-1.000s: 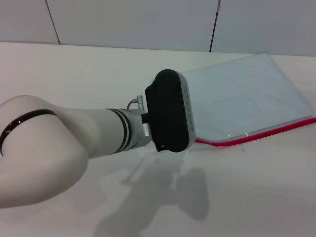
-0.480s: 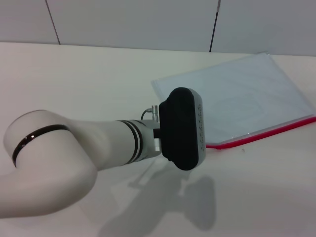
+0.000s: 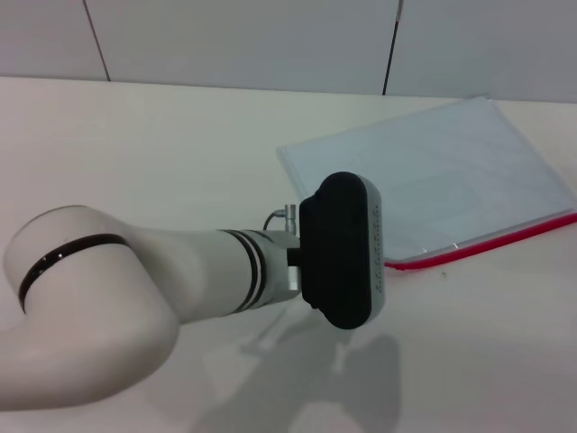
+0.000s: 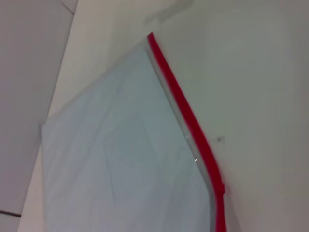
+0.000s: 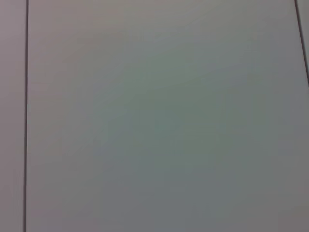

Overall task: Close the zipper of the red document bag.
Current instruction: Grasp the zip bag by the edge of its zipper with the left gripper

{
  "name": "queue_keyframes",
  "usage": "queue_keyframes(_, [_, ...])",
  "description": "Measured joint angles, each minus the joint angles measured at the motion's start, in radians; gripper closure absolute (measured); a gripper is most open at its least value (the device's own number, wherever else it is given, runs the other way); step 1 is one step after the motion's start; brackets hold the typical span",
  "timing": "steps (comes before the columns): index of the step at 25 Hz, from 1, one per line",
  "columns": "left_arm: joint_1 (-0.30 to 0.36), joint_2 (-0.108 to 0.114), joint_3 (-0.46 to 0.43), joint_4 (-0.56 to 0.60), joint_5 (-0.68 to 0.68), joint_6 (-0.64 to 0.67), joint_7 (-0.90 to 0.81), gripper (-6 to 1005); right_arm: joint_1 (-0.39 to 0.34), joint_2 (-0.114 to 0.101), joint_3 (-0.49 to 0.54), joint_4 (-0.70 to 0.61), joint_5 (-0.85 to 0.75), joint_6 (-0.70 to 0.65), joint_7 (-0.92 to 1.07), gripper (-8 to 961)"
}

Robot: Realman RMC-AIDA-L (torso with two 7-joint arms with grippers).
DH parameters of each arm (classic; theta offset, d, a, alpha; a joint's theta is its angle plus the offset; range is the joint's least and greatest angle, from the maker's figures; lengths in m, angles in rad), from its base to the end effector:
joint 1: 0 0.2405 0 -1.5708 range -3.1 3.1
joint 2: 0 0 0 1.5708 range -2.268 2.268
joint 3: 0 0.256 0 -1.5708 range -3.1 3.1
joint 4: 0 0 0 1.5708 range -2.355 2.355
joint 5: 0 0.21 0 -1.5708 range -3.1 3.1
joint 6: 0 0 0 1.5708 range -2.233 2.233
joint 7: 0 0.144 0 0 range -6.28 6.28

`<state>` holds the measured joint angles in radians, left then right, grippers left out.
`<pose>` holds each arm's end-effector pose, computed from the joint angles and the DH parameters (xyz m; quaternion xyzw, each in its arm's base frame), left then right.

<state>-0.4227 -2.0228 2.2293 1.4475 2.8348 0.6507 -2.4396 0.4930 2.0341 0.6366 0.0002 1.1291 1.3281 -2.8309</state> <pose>-0.1316 0.3120 -0.1152 -0.9411 0.1540 0.1148 0.2783 0.3402 0.3385 0.0410 -0.6528 0.2086 0.3479 0.6398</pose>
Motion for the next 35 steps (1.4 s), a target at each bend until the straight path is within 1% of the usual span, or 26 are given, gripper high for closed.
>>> queue_keyframes(6, [-0.053, -0.002, -0.01, -0.132, -0.004, -0.101, 0.005, 236, 0.002, 0.0, 0.0, 0.004, 0.0, 0.001, -0.002, 228])
queue_keyframes(10, [-0.073, -0.001, -0.009, -0.18, -0.009, -0.165, 0.005, 238, 0.002, 0.0, 0.0, 0.004, 0.0, 0.002, -0.002, 228])
queue_keyframes(17, [-0.133, -0.002, 0.004, -0.287, -0.054, -0.226, 0.005, 240, 0.003, 0.0, 0.0, 0.004, 0.0, 0.002, -0.003, 228])
queue_keyframes(22, [-0.163, -0.003, 0.005, -0.361, -0.096, -0.294, 0.013, 310, 0.005, 0.0, -0.002, 0.004, 0.0, 0.002, -0.003, 228])
queue_keyframes(27, [-0.184, -0.006, 0.011, -0.415, -0.163, -0.344, 0.063, 311, 0.008, 0.0, -0.005, 0.004, 0.0, 0.002, -0.003, 228])
queue_keyframes(35, [-0.234, -0.008, 0.04, -0.498, -0.236, -0.383, 0.074, 494, 0.01, 0.0, -0.006, 0.005, 0.002, 0.002, -0.001, 229])
